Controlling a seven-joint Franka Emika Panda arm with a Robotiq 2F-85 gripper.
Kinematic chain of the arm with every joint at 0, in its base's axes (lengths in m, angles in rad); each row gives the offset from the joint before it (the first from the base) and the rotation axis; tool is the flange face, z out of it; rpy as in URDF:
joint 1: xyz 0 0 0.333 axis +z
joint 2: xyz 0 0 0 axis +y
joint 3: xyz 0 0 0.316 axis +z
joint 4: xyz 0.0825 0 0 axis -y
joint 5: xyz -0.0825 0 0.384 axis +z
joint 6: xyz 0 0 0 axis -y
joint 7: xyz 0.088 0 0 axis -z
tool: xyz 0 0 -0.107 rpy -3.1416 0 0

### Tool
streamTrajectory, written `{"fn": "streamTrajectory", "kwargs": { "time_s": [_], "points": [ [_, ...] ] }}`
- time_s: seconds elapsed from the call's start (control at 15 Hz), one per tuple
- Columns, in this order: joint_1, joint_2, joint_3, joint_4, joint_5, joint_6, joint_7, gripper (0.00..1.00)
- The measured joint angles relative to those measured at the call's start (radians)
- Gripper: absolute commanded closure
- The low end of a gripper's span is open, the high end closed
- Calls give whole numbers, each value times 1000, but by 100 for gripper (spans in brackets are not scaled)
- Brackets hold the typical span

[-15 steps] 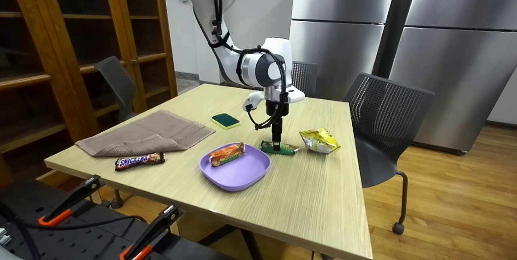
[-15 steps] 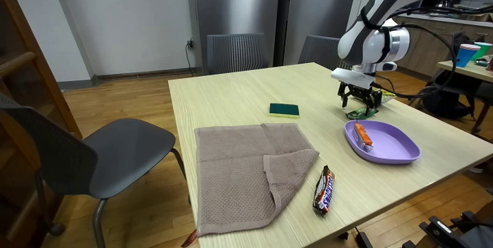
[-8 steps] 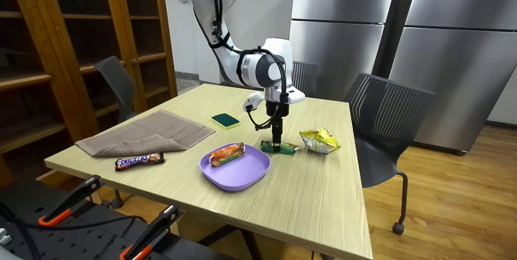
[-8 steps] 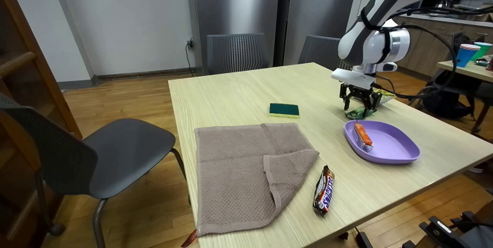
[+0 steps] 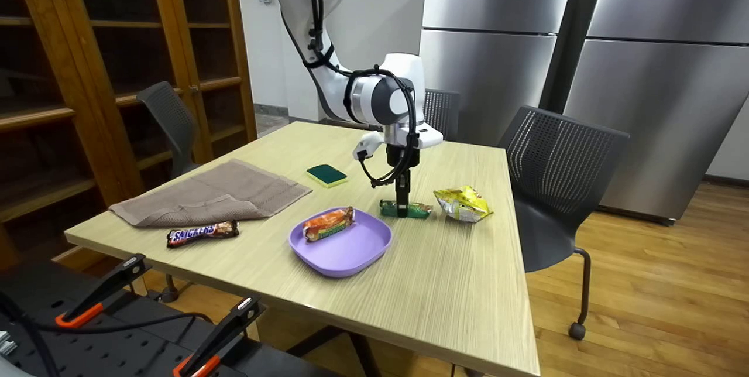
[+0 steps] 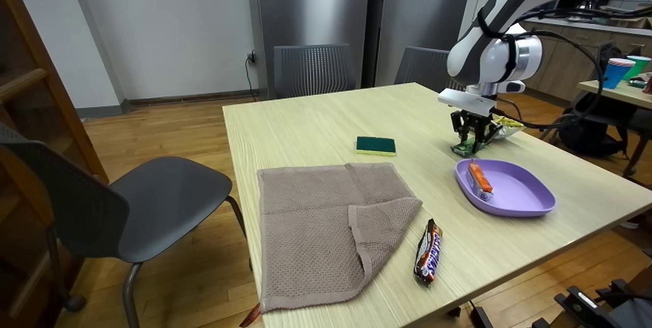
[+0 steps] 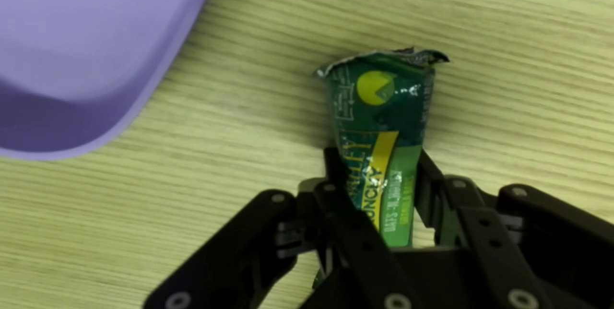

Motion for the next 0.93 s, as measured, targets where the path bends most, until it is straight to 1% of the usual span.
{"fn": "streamTrajectory", "kwargs": {
  "time_s": [0.6,0.93],
  "points": [
    [-1,-15,1,-9,0,5,-7,88],
    [-1,-72,4,-69,0,45,-44,88]
  ]
}}
